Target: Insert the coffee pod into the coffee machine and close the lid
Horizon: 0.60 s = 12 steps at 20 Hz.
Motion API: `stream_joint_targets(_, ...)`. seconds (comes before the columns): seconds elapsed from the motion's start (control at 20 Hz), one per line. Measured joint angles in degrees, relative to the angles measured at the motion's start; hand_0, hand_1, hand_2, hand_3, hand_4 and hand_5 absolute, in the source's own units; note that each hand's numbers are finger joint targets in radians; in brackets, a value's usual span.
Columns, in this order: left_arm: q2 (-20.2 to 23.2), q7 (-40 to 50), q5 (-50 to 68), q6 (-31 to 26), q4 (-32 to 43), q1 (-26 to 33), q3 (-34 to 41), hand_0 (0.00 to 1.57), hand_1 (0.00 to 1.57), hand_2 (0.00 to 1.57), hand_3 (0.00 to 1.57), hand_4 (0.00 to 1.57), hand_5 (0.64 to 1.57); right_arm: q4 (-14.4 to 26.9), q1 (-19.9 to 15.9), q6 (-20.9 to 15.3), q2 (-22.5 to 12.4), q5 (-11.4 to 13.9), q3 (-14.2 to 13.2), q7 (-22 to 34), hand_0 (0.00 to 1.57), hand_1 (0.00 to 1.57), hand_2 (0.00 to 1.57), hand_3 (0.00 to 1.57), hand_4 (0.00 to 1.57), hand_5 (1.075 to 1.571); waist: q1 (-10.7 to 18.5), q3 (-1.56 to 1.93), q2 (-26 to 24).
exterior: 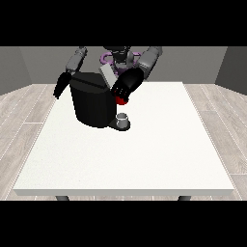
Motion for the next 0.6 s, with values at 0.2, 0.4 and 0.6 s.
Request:
stream_joint_targets(0.2, 0.4, 0.2, -1.3, 1.3, 0.1, 0.0, -0.4, 0.0, 0.0, 0.62, 0.49, 0.0, 1.571, 0.1, -0.3, 0.0, -0.1, -0.1, -0.2, 0.1, 0.0, 0.0, 0.0, 0.0, 0.17, 1.571, 0.0, 0.01, 0.1)
stream_joint_targets(0.4, 1.2, -0.1, -1.6, 1.0, 0.7, -0.9, 0.0, 0.0, 0.0, 0.53, 0.44, 0.0, 1.571, 0.5, -0.9, -0.4, -0.4, 0.2, -0.5, -0.3, 0.0, 0.0, 0.0, 0.0, 0.15, 1.571, -0.1, -0.01, 0.9)
stream_joint_targets(0.6, 0.8, -0.8, -1.8, 1.0, 0.8, -0.5, -0.3, 0.0, 0.0, 0.36, 0.25, 0.0, 1.571, 1.1, -0.2, -0.7, -0.3, 0.4, -0.7, -0.1, 0.0, 0.0, 0.0, 0.0, 0.08, 1.571, 0.9, 0.04, -0.2)
